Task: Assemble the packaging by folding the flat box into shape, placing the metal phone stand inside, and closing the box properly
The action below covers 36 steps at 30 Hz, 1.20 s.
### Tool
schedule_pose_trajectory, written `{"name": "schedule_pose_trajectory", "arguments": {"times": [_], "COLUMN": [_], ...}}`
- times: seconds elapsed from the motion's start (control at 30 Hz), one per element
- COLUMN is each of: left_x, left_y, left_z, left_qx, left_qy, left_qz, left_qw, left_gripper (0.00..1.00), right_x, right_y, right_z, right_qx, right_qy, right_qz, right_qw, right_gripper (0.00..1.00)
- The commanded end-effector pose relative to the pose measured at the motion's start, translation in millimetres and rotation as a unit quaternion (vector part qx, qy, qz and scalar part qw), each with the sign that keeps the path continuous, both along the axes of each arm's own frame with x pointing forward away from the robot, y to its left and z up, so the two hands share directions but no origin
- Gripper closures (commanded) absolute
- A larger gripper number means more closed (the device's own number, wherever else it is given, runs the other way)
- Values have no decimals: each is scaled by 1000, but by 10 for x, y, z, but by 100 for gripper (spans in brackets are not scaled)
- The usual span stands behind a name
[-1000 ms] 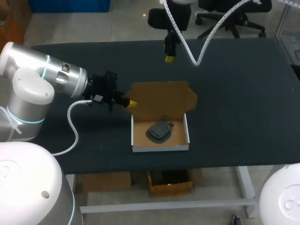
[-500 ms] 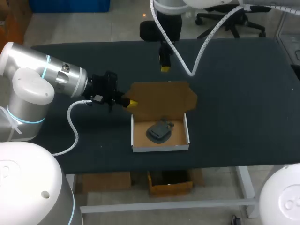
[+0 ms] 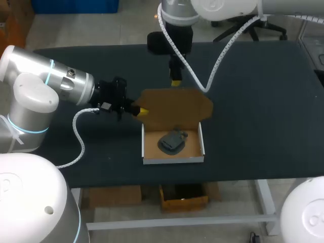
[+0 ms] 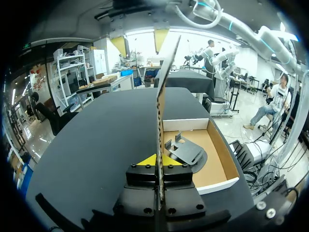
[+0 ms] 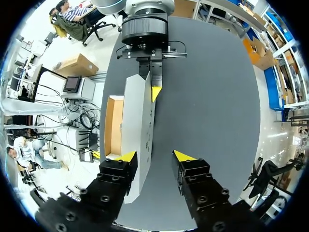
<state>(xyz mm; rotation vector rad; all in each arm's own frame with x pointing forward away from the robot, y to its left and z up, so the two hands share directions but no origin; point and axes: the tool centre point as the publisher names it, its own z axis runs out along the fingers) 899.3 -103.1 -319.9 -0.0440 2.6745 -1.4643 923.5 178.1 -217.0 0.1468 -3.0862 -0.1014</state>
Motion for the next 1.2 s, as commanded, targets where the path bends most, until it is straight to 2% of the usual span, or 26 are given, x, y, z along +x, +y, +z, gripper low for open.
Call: {"name": "schedule_pose_trajectory", "arguments": {"times": [0.03,0.67,1.2], "left_x": [-4,-4,-4], "left_y": [-5,-5,-5], "left_z": [-16,-16,-16], "left_qx": [-1,-1,-1], "left_qy": [-1,-1,-1], "left_qz": [0,0,0], "left_qw": [1000,1000,1000], "left_gripper": [100,100,100], "right_x": [-44,-294,-336], "right_y": [15,-6,-24], "right_z": [-38,-111,-231], "right_qx": [0,-5,-3], "right_qy": [-1,-1,5], "right_qz": [-1,-17,-27], "right_qw": [1000,1000,1000], "right_gripper": [57,59,57]}}
